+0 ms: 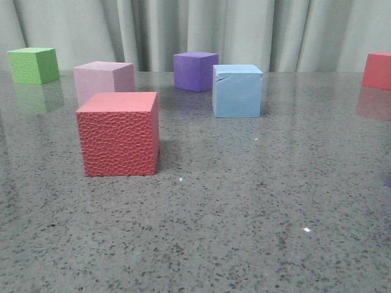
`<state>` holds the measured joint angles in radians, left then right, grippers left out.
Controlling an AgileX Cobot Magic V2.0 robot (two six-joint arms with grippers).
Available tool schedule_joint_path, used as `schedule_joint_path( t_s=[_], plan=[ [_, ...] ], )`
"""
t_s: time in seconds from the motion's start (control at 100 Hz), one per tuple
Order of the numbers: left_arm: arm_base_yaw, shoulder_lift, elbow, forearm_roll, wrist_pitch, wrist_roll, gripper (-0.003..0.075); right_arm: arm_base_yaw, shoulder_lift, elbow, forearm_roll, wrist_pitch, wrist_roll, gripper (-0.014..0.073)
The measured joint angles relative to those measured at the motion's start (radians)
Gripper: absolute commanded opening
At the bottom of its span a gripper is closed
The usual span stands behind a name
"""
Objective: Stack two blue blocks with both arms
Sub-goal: 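Lift the light blue cube and carry it above the placed blue cube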
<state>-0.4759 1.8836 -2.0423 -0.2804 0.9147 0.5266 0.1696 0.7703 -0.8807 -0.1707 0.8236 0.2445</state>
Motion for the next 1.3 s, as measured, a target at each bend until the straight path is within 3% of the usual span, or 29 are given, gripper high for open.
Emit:
schedule_joint_path(
  t_s=[0.26,0.91,1.3],
  plan=[
    [-0.071,0.122,-0.118,-0.018,0.085,0.125,0.02,0.0,0.0,0.0,0.0,0.0,0.0,0.0646],
    [-0.089,0.143,-0.128,-0.031,0.111,0.144,0.0198,0.0,0.0,0.0,0.0,-0.002,0.0,0.0646],
    [-0.089,0.145,-0.128,-0.099,0.218,0.38,0.0188,0.0,0.0,0.0,0.0,-0.002,0.0,0.0646]
  ],
)
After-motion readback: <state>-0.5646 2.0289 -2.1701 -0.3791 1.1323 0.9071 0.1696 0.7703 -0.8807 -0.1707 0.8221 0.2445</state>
